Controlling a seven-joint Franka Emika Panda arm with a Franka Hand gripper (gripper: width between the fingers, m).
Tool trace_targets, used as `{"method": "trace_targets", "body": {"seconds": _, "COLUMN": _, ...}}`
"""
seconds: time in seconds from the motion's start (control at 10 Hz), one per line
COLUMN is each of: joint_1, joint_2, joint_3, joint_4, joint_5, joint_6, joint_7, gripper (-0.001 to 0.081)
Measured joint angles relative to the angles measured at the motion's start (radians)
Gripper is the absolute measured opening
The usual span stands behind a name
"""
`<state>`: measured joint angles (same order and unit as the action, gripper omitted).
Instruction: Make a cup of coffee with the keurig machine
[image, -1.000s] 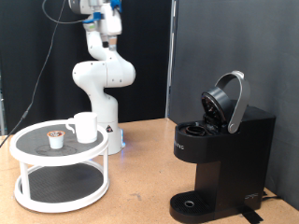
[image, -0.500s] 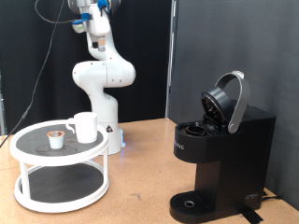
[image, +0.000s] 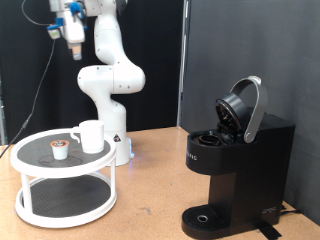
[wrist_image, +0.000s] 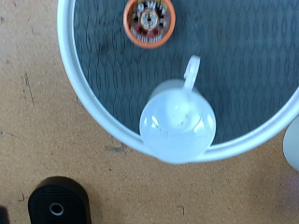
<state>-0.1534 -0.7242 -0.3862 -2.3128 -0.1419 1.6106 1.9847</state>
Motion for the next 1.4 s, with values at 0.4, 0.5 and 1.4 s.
{"method": "trace_targets", "body": {"seconds": 0.4, "joint_1": -0.004, "joint_2": 0.027, "joint_3": -0.047, "joint_4": 0.019, "joint_5": -0.011, "joint_6": 0.005, "joint_7": -0.049, "gripper": 0.0734}}
{"method": "trace_targets", "body": {"seconds": 0.5, "joint_1": -0.004, "joint_2": 0.028, "joint_3": -0.053, "joint_4": 0.008, "joint_5": -0.011, "joint_6": 0.010, "joint_7": -0.065, "gripper": 0.0734}}
{"method": "trace_targets", "body": {"seconds": 1.4, "joint_1": -0.021, "joint_2": 0.152, "joint_3": -0.072, "joint_4": -0.303, "joint_5": -0.144, "joint_6": 0.517, "joint_7": -0.030, "gripper": 0.0734}}
